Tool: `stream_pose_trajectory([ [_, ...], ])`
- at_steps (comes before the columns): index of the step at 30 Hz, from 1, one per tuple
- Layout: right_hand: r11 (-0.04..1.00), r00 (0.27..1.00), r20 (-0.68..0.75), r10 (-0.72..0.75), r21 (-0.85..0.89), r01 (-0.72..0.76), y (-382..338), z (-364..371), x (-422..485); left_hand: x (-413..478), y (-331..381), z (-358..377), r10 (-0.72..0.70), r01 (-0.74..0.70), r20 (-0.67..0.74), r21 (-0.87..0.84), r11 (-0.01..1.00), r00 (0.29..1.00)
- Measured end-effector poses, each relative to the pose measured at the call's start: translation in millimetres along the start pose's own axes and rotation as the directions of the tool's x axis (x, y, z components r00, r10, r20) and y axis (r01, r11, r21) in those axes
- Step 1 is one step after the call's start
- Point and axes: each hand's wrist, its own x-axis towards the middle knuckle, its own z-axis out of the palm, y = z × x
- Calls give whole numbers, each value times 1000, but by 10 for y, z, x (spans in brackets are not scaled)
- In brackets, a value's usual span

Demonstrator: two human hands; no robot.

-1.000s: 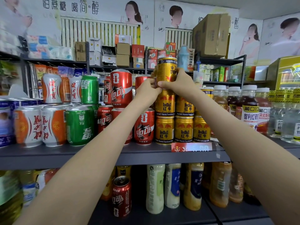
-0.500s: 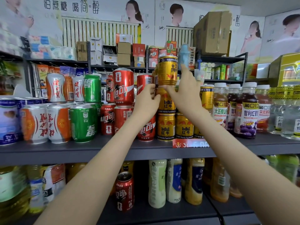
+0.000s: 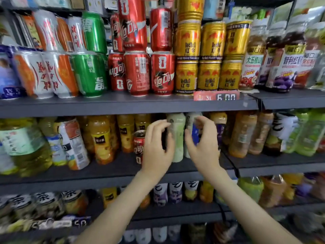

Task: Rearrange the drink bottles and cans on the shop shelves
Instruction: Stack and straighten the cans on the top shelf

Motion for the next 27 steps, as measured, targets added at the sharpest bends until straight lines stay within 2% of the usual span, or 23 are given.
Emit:
stream_pose_trajectory([
  [2, 994, 983, 149, 110, -2, -111, 127, 142, -227, -262, -154, 18, -95, 94, 17, 49, 994, 995],
  [5, 983, 920, 352, 175, -3, -185, 207, 344, -424, -489, -440, 31, -299, 292, -6, 242, 925, 954],
  [8, 972, 876, 442, 194, 32, -232, 202, 523, -521, -490, -700, -23, -480, 447, -2, 367, 816, 877],
  [10, 966, 853, 480, 206, 43, -257, 186, 621, -550, -428, -824, -66, -552, 500, 66, 343, 795, 831],
  [14, 948, 780, 575, 247, 23, -317, 150, 770, -513, -262, -901, -97, -574, 527, 175, 251, 812, 800],
  [18, 878, 719, 592, 363, 41, -477, 87, 820, -464, -275, -846, -178, -555, 526, 115, 209, 824, 824],
  [20, 796, 609, 676, 415, 54, -602, 41, 771, -471, -356, -759, -272, -562, 553, 58, 117, 825, 825],
  [23, 603, 350, 874, 337, 84, -793, -113, 606, -479, -391, -570, -496, -539, 539, 1, -14, 842, 843],
  [25, 513, 286, 919, 271, 114, -851, -237, 486, -406, -346, -457, -670, -532, 530, -31, -63, 846, 846],
  [27, 529, 241, 937, 252, 75, -845, -345, 399, -296, -292, -378, -812, -545, 533, -59, -146, 833, 836],
])
